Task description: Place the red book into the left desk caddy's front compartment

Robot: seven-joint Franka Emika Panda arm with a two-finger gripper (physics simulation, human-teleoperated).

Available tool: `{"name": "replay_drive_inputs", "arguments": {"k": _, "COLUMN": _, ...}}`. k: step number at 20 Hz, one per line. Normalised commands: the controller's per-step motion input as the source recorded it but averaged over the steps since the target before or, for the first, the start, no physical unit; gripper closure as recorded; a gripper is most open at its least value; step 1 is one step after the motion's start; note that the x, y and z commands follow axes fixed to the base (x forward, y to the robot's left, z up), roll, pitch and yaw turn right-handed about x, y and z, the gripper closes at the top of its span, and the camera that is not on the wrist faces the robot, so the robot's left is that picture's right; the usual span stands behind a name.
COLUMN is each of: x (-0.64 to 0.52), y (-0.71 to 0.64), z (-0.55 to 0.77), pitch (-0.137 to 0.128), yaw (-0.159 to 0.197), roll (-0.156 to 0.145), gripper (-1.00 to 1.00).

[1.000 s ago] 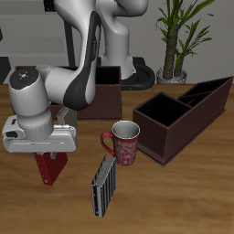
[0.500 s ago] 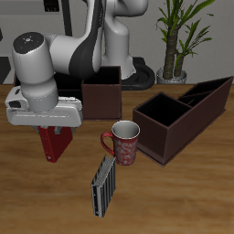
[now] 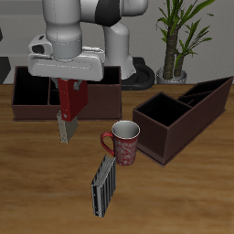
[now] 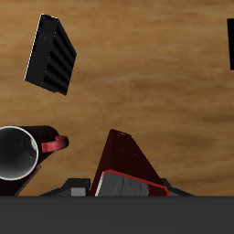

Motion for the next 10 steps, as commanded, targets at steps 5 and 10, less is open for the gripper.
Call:
{"name": "replay_drive_inputs", "arguments": {"k": 5, "x": -0.48, "y": 0.32, "z": 0.32, "pitch": -0.019, "yaw": -0.037, "roll": -0.006, "gripper": 1.0}}
{"name": "replay_drive_inputs", "arguments": {"k": 10, "x": -0.51, "y": 0.32, "z": 0.19, "pitch": -0.052, "yaw": -0.007, "roll": 0.013, "gripper": 1.0}}
